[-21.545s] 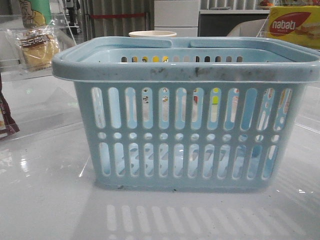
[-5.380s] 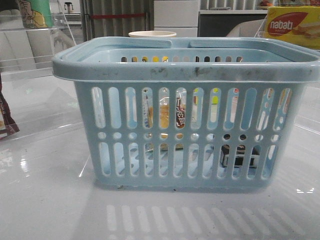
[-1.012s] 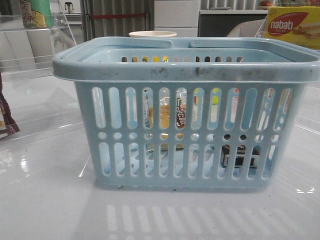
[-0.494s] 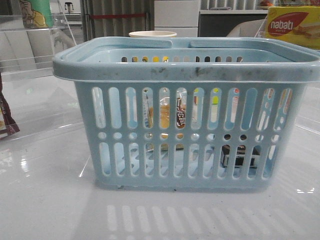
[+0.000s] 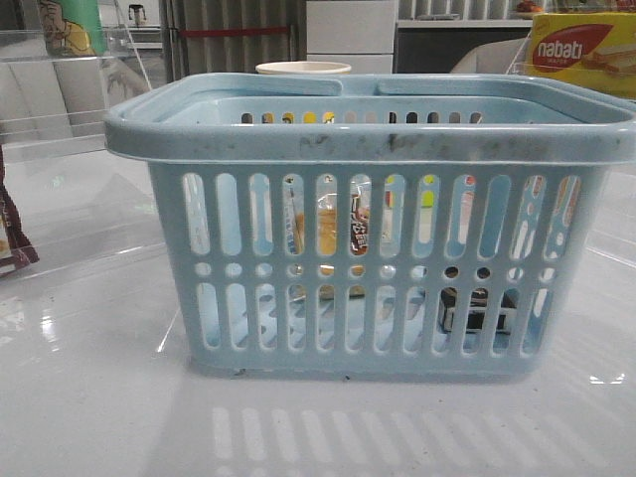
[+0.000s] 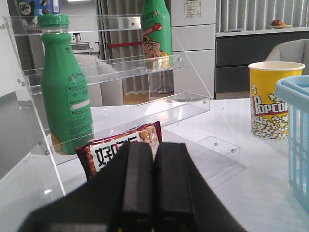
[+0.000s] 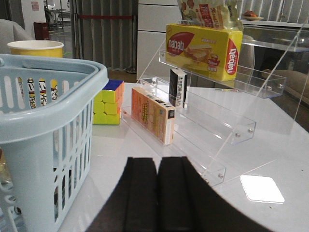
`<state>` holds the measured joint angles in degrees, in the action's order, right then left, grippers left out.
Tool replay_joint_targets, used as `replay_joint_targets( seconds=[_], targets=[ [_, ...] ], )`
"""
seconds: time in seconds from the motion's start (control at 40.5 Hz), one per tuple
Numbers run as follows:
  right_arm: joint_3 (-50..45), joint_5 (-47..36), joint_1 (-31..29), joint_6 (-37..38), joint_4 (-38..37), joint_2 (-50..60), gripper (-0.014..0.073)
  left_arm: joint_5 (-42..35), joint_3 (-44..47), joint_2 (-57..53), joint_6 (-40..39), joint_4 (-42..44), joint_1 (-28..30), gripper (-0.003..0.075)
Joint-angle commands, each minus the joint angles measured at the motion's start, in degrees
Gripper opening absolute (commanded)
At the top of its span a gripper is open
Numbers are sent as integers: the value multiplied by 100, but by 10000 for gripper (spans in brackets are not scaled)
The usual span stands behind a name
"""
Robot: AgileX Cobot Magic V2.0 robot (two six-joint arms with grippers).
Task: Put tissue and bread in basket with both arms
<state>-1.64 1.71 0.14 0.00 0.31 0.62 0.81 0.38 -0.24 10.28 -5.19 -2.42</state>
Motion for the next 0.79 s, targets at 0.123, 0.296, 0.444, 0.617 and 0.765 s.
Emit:
replay_joint_targets(
  seconds=[0.123, 0.296, 0.444, 0.617, 0.765],
  targets=[
    [30, -602, -33, -75, 5, 109, 56, -511, 32, -101, -55, -5, -8, 92],
    [30, -576, -33, -75, 5, 109, 56, -511, 32, -101, -55, -5, -8, 92],
    [30, -565, -33, -75, 5, 109, 56, -511, 32, -101, -55, -5, -8, 92],
    [30, -565, -33, -75, 5, 109, 56, -511, 32, -101, -55, -5, -8, 92],
    [30, -548, -25, -75, 5, 109, 56, -511, 32, -101, -55, -5, -8, 92]
  ],
)
